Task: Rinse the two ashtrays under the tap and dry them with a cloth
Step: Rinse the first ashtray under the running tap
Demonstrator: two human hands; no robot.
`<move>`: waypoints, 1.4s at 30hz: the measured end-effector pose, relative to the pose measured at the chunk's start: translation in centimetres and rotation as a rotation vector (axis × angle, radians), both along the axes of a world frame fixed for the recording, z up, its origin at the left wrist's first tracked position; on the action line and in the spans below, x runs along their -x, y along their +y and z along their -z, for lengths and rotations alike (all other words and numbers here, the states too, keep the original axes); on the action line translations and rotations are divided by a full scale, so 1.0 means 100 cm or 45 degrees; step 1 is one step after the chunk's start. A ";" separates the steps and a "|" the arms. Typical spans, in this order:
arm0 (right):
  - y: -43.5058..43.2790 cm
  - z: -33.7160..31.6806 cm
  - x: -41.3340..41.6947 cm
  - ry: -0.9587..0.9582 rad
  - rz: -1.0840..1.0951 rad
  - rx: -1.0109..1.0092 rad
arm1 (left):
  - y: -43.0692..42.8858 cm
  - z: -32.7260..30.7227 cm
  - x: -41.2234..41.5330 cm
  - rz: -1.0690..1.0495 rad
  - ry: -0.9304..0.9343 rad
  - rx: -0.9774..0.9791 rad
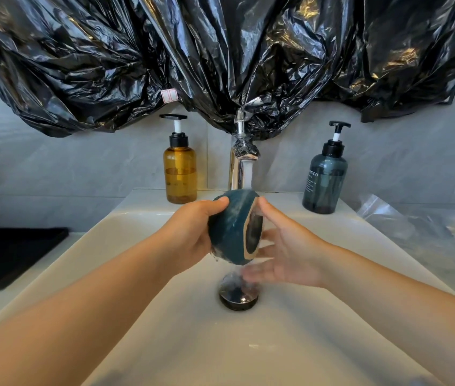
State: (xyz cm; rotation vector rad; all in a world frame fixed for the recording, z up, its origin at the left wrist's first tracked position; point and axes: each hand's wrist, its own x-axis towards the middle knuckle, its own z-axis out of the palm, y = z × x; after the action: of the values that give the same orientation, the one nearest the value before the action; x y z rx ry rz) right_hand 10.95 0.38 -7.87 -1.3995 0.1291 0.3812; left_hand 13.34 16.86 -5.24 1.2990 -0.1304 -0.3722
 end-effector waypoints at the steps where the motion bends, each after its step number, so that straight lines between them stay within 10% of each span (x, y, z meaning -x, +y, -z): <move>1: 0.000 0.001 0.000 0.054 -0.002 -0.112 | 0.000 0.000 0.000 0.013 -0.017 -0.019; 11: 0.000 -0.004 0.000 -0.596 0.150 0.386 | 0.004 -0.002 -0.002 0.009 0.023 -0.016; 18: -0.001 0.000 0.003 -0.058 0.024 -0.155 | 0.004 -0.004 0.000 0.023 -0.002 -0.019; 26: 0.002 -0.008 0.003 -0.639 0.240 0.533 | 0.003 -0.004 0.002 0.029 -0.032 -0.172; 35: -0.005 -0.002 0.001 -0.169 -0.032 -0.019 | 0.002 -0.004 0.003 0.020 -0.015 -0.107; 42: -0.003 -0.008 -0.002 -0.378 0.257 0.418 | 0.003 -0.003 -0.002 0.069 -0.026 -0.243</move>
State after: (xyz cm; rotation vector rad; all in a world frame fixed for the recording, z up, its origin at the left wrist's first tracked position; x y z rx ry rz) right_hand 11.12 0.05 -7.08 -1.7329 0.0904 -0.0211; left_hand 13.50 17.11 -4.99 1.4899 -0.1506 -0.4257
